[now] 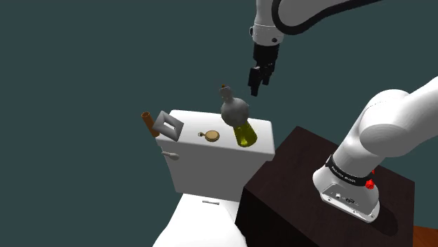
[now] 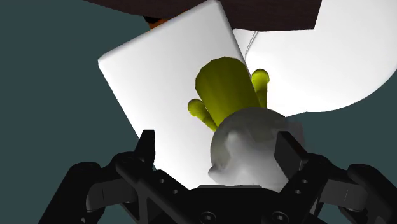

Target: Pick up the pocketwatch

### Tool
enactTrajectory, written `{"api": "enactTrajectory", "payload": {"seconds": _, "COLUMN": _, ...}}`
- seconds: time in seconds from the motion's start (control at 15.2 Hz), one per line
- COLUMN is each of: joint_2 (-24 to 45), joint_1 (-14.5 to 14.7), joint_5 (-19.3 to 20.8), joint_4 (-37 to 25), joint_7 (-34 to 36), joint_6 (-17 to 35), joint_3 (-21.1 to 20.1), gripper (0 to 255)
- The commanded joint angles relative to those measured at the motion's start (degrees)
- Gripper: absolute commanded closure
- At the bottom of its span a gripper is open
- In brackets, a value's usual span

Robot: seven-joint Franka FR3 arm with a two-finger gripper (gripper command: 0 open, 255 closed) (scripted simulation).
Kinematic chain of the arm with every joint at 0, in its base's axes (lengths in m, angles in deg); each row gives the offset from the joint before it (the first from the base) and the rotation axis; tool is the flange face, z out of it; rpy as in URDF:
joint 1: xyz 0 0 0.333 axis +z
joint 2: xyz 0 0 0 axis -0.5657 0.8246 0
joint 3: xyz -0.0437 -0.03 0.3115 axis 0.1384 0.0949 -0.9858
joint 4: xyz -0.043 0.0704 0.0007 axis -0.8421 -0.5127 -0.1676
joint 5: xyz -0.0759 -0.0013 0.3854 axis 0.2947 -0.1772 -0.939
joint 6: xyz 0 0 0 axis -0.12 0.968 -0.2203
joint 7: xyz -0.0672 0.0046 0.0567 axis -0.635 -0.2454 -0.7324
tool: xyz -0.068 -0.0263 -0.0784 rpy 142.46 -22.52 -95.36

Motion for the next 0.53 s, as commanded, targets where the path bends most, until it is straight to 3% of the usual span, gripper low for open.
{"api": "enactTrajectory", "payload": {"seconds": 0.0, "joint_2": 3.7, "joint_1": 0.2, "joint_5": -0.3, "joint_4": 0.2, "joint_7": 1.5, "joint_6": 4.1, "joint_3": -1.3, "gripper": 0}}
{"api": "enactTrajectory", "payload": {"seconds": 0.46, "joint_2": 18.6, "joint_1": 0.3, "joint_5": 1.0, "joint_4": -2.6, "joint_7": 7.7, "joint_6": 16.4, "joint_3": -5.6, "gripper": 0}}
